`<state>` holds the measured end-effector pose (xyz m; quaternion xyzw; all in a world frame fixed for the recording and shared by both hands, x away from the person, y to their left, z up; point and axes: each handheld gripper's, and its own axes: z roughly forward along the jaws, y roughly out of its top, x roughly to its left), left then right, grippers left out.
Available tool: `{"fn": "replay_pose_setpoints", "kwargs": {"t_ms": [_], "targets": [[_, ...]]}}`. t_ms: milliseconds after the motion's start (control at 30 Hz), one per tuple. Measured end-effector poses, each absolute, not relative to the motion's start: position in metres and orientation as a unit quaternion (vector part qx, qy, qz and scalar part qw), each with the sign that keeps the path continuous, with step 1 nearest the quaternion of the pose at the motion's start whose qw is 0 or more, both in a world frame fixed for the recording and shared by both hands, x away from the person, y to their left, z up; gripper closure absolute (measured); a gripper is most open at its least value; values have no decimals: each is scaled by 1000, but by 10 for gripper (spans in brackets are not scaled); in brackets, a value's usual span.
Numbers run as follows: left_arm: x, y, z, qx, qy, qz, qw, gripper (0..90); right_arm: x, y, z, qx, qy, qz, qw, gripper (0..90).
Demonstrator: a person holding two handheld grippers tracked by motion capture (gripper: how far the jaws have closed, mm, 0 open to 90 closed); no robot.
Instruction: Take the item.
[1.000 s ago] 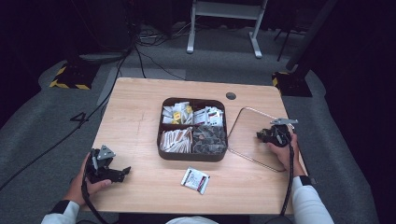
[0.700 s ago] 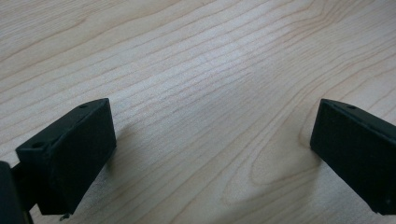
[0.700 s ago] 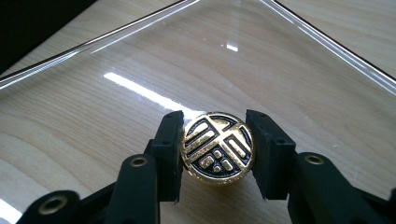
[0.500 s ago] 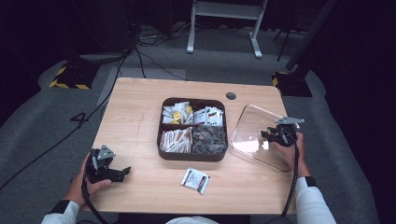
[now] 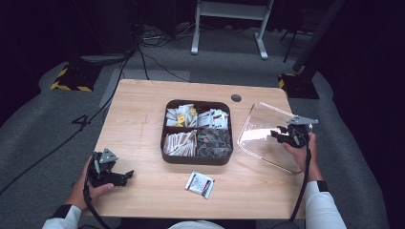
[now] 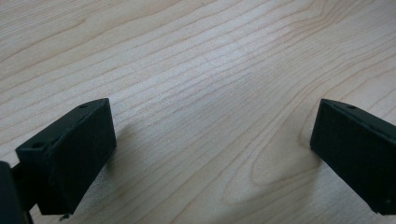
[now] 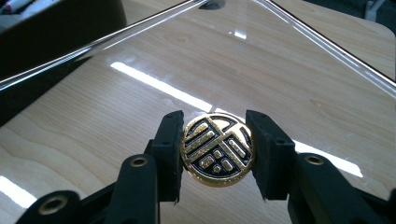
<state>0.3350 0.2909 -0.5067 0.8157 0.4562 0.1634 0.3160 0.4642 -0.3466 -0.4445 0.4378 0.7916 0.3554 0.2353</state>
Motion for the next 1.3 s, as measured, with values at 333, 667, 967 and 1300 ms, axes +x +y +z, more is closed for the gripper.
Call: {"fn": "replay_pose_setpoints", "kwargs": {"t_ms": [333, 667, 967, 1300], "targets": [[335, 291, -507, 815, 457, 164, 316, 5, 460, -345, -428, 424, 793, 365, 240, 593], [335, 291, -507, 815, 457, 164, 316, 5, 458, -335, -410, 406, 797, 377, 241, 593], [335, 291, -507, 816, 456, 164, 316, 5, 459, -312, -393, 383, 804, 389, 234, 593], [335, 291, -507, 815, 456, 163, 316, 5, 465, -276, -388, 359, 816, 395, 222, 593]]}}
